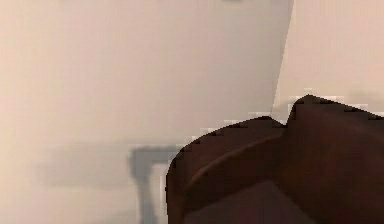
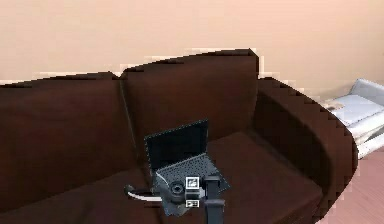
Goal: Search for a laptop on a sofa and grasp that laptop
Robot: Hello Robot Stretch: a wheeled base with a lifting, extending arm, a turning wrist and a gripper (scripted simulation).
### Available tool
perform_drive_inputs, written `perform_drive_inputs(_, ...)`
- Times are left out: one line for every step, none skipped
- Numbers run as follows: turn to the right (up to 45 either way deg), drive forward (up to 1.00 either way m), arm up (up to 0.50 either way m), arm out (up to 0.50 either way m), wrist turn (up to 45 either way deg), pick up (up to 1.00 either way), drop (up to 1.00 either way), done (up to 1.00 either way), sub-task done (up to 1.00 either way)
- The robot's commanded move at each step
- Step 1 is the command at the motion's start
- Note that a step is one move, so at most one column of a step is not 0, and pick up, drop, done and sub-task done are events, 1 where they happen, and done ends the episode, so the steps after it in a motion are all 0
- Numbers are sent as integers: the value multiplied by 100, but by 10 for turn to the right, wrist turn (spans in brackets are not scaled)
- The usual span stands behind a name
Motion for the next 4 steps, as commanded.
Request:
perform_drive_inputs(0, 0, 0, 0, 210, 0, 0, 0, 0)
perform_drive_inputs(0, 0, -30, 0, 0, 0, 0, 0, 0)
perform_drive_inputs(0, 0, 0, 0, 0, 100, 0, 0, 0)
perform_drive_inputs(0, 0, 10, 0, 0, 0, 0, 0, 0)
